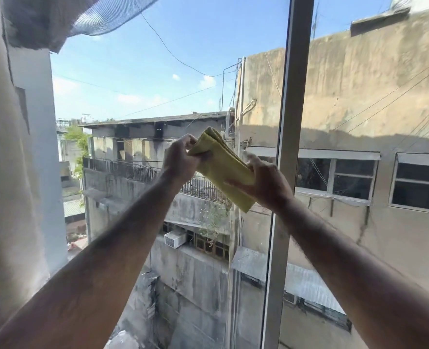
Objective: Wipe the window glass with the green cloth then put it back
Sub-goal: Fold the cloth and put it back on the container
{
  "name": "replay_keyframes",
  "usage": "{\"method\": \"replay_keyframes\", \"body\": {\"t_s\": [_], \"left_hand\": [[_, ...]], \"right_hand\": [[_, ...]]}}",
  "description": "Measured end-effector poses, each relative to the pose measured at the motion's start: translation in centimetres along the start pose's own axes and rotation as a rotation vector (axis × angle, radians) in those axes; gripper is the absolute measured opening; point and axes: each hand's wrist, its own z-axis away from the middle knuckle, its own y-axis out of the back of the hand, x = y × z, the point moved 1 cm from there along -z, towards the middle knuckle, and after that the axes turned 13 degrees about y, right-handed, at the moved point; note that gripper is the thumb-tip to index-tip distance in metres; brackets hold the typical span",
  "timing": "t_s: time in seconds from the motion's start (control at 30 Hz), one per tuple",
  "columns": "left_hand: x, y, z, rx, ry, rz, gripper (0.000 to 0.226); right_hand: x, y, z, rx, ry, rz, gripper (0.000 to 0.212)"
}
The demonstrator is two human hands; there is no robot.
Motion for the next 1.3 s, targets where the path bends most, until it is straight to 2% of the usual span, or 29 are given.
{"method": "replay_keyframes", "body": {"t_s": [0.07, 0.1, 0.17, 0.23, 0.37, 0.5, 0.6, 0.67, 0.73, 0.8, 0.87, 1.0, 1.13, 1.23, 1.3], "left_hand": [[-1.2, 0.7, 0.8, -0.020, 0.118, 0.132, 0.029], [-1.9, 1.0, 1.2, -0.043, 0.178, 0.183, 0.031], [-3.8, 1.5, 2.1, -0.115, 0.297, 0.297, 0.031], [-5.9, 1.9, 3.6, -0.210, 0.429, 0.418, 0.031], [-10.5, 2.1, 6.8, -0.412, 0.692, 0.590, 0.043], [-16.9, 1.5, 11.8, -0.544, 0.857, 0.620, 0.035], [-22.8, 0.5, 17.1, -0.549, 0.960, 0.563, 0.017], [-27.5, -0.6, 21.3, -0.581, 1.048, 0.476, 0.012], [-32.2, -1.8, 26.1, -0.622, 1.128, 0.407, 0.005], [-36.3, -2.9, 31.0, -0.653, 1.208, 0.368, 0.008], [-40.3, -4.2, 36.3, -0.688, 1.267, 0.346, 0.003], [-47.5, -5.6, 47.0, -0.720, 1.416, 0.268, 0.014], [-54.0, -6.2, 57.8, -0.829, 1.530, 0.169, 0.018], [-58.3, -6.6, 65.3, -0.915, 1.586, 0.045, 0.010], [-60.5, -6.6, 69.5, -0.968, 1.606, -0.058, 0.015]], "right_hand": [[0.5, 0.5, 0.1, -0.056, -0.179, -0.136, 0.037], [1.0, 0.6, 0.2, -0.040, -0.265, -0.237, 0.027], [1.4, 0.5, 1.1, 0.029, -0.437, -0.500, 0.029], [1.2, -0.1, 2.7, 0.097, -0.600, -0.709, 0.044], [0.5, -3.0, 6.7, 0.155, -0.816, -0.860, 0.055], [0.3, -7.3, 13.2, 0.120, -0.985, -0.951, 0.040], [-0.1, -11.2, 20.3, -0.082, -1.062, -1.024, 0.014], [-0.5, -14.4, 26.1, -0.219, -1.124, -1.033, 0.008], [-1.2, -17.4, 32.2, -0.294, -1.202, -1.023, 0.011], [-2.1, -19.9, 38.1, -0.331, -1.305, -1.021, 0.017], [-3.2, -22.4, 44.4, -0.362, -1.400, -1.031, 0.013], [-5.9, -26.0, 56.7, -0.417, -1.574, -1.002, 0.017], [-9.6, -29.4, 69.0, -0.506, -1.728, -0.926, 0.035], [-12.6, -31.8, 77.2, -0.552, -1.805, -0.845, 0.035], [-14.6, -33.2, 81.7, -0.574, -1.847, -0.774, 0.034]]}}
